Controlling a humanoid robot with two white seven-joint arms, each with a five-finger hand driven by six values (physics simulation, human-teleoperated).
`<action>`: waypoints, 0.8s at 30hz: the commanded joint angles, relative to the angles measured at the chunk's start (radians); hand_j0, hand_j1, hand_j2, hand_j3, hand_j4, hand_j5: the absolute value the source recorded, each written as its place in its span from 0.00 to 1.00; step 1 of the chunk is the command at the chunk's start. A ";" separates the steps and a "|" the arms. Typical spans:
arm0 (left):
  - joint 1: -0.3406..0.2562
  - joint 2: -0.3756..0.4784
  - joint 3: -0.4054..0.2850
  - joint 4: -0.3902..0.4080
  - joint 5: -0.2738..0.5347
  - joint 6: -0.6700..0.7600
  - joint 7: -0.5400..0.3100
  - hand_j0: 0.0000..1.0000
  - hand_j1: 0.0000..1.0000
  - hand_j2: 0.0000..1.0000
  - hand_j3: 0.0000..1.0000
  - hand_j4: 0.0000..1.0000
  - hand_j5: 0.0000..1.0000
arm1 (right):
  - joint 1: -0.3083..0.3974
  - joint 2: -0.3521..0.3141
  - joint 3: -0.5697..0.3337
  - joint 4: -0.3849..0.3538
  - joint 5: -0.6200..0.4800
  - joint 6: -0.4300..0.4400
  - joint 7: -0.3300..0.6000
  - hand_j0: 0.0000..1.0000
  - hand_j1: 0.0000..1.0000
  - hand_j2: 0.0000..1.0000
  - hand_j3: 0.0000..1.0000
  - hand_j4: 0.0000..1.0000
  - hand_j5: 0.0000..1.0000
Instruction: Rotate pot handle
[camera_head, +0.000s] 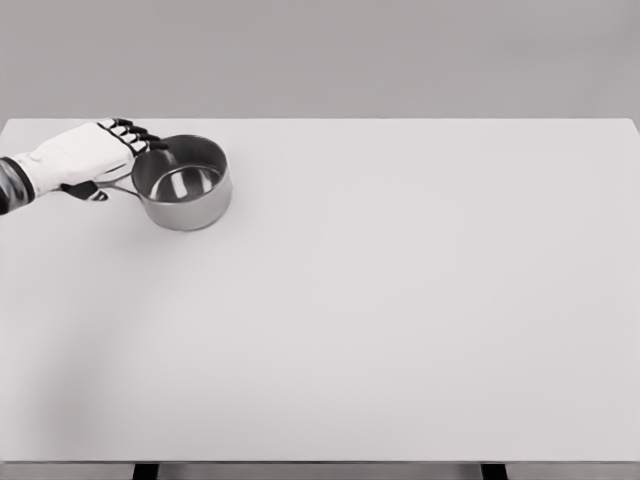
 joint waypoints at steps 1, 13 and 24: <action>-0.002 -0.003 0.001 0.019 -0.001 0.001 0.002 1.00 1.00 1.00 1.00 1.00 1.00 | -0.002 0.000 -0.001 0.000 0.000 0.000 0.000 1.00 1.00 1.00 1.00 1.00 1.00; -0.040 -0.033 0.000 0.062 -0.043 0.001 0.003 1.00 1.00 1.00 1.00 1.00 1.00 | -0.002 0.000 0.000 0.000 0.000 0.000 0.000 1.00 1.00 1.00 1.00 1.00 1.00; -0.041 -0.019 0.000 0.051 -0.041 0.001 0.003 1.00 1.00 1.00 1.00 1.00 1.00 | 0.000 0.000 -0.001 0.000 0.000 0.000 0.000 1.00 1.00 1.00 1.00 1.00 1.00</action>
